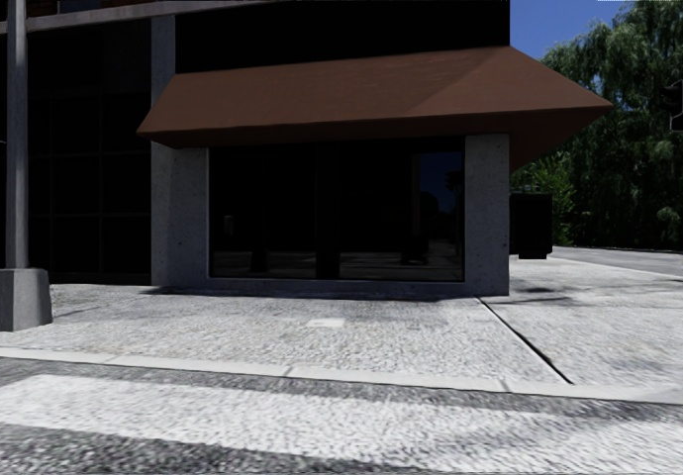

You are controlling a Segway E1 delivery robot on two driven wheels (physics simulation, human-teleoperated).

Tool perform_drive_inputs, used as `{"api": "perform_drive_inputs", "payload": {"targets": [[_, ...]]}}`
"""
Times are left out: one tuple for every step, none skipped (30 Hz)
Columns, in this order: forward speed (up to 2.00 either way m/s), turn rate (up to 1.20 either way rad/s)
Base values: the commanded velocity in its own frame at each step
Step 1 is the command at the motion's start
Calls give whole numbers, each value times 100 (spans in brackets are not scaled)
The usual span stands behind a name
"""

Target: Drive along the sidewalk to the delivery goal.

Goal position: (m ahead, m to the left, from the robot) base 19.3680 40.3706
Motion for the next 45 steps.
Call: {"api": "perform_drive_inputs", "payload": {"targets": [[200,0],[200,1],[200,6],[200,11],[200,11],[200,15],[200,22],[200,29],[200,29],[200,32],[200,32],[200,33],[197,35],[197,35],[190,37],[182,38],[168,39],[159,39],[159,39],[153,39],[146,40],[141,40],[139,41],[139,41],[137,44],[137,46],[136,47],[136,47],[136,47],[136,47],[136,47],[136,48],[136,48],[136,48],[136,48],[136,49],[136,50],[136,52],[136,52],[136,55],[136,57],[136,58],[136,58],[136,58],[136,58]]}}
